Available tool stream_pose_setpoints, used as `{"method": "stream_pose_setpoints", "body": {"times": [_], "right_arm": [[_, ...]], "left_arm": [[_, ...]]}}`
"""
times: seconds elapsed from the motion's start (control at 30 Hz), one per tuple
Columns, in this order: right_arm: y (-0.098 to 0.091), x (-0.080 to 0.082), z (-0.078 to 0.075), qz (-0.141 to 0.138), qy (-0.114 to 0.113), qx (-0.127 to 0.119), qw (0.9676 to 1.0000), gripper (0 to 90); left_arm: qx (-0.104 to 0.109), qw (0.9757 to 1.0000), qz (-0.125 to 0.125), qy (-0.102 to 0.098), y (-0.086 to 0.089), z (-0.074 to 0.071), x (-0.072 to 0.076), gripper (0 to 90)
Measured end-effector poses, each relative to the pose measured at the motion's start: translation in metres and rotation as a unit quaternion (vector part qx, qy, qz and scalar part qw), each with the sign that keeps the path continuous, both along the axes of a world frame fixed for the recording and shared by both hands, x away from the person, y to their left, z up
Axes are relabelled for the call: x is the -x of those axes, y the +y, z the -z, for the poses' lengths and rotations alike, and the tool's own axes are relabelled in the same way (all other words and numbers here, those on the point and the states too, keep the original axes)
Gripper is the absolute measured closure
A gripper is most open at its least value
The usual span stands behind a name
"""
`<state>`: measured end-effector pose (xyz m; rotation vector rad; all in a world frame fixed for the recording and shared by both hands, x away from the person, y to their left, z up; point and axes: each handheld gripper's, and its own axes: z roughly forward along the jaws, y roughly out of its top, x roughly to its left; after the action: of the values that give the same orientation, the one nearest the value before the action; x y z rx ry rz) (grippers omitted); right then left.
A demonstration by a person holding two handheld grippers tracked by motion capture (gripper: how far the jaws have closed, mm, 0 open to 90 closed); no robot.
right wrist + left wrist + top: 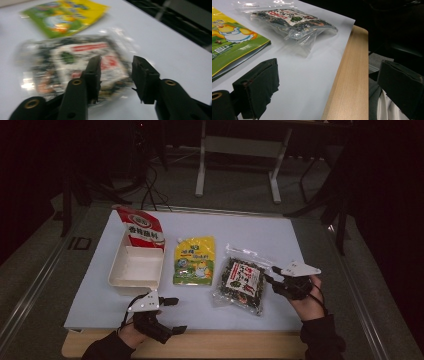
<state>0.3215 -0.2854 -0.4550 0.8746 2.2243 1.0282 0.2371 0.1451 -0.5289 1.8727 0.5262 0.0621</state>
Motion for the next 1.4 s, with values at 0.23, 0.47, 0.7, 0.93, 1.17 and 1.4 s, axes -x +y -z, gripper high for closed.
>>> {"method": "stream_pose_setpoints", "body": {"times": [0.23, 0.47, 0.7, 0.93, 1.17, 1.4], "right_arm": [[-0.026, -0.029, 0.013, 0.056, 0.035, -0.030, 0.9974, 37.7], [-0.037, -0.055, 0.032, 0.083, 0.065, -0.033, 0.9939, 35.8], [-0.040, -0.081, 0.049, 0.099, 0.093, -0.036, 0.9901, 35.6], [-0.043, -0.103, 0.060, 0.103, 0.120, -0.059, 0.9856, 35.6], [-0.039, -0.116, 0.066, 0.095, 0.135, -0.076, 0.9833, 37.4], [-0.035, -0.123, 0.070, 0.084, 0.163, -0.076, 0.9801, 41.7]], "left_arm": [[-0.002, 1.0000, 0.003, 0.002, -0.001, 0.001, -0.001, 4.6], [-0.001, 1.0000, 0.003, 0.003, -0.002, 0.002, -0.002, 4.6], [-0.003, 1.0000, 0.005, 0.003, -0.002, 0.002, -0.002, 4.6], [-0.008, 0.9999, 0.006, 0.001, -0.003, 0.004, -0.001, 4.6], [-0.014, 0.9998, 0.011, 0.002, -0.005, 0.006, -0.001, 4.6], [-0.015, 0.9998, 0.010, 0.000, -0.004, 0.005, -0.001, 4.6]]}}
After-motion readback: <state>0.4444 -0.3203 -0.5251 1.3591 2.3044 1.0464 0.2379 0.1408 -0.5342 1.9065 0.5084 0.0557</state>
